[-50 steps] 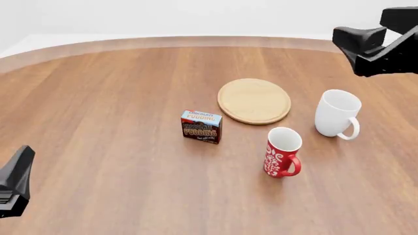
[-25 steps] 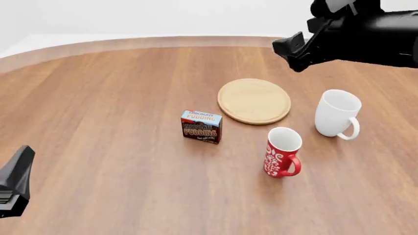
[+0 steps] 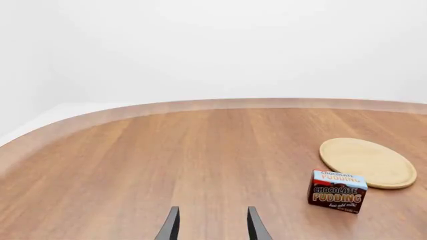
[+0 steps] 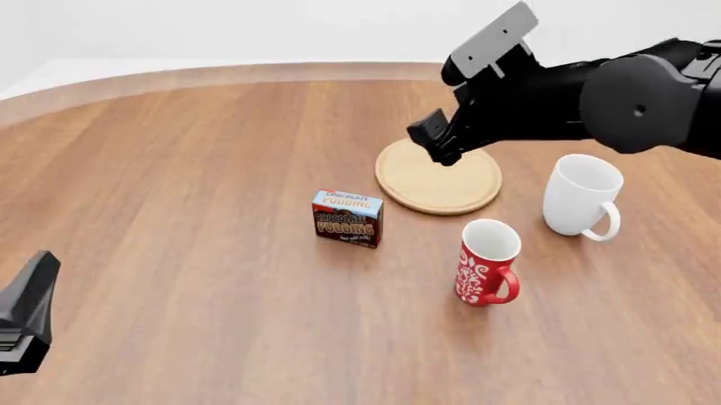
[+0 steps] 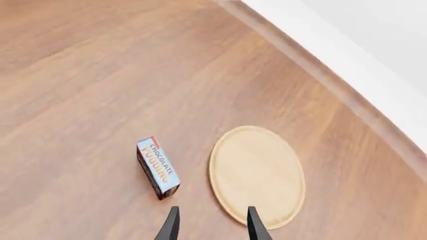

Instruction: Put the chocolate pudding to the left of the plate.

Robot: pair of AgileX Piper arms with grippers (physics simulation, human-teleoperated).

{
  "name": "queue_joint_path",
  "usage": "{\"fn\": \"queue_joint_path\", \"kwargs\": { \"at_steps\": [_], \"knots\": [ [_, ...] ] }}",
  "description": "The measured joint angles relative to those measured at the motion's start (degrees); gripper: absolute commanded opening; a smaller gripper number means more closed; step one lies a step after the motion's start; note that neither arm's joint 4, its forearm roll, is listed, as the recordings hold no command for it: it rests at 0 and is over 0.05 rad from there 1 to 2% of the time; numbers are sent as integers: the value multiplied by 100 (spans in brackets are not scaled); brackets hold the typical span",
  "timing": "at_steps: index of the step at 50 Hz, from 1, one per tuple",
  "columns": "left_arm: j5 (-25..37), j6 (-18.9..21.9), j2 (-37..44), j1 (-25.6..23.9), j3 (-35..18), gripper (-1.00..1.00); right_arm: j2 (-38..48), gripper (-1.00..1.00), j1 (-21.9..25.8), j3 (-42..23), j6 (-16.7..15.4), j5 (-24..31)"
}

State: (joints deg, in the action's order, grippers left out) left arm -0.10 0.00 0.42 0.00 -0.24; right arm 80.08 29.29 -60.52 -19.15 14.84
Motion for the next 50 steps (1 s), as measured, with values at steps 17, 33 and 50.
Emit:
{"fn": "queue_joint_path", "kwargs": {
  "at_steps": [17,33,50],
  "knots": [
    [0,0,0,0,0,100,683,100,288,-310,14,-100],
    [0,0,0,0,0,100,1214,100,471,-425,116,-338],
    [0,0,0,0,0,100,1592,100,558,-317,276,-648]
  ]
}}
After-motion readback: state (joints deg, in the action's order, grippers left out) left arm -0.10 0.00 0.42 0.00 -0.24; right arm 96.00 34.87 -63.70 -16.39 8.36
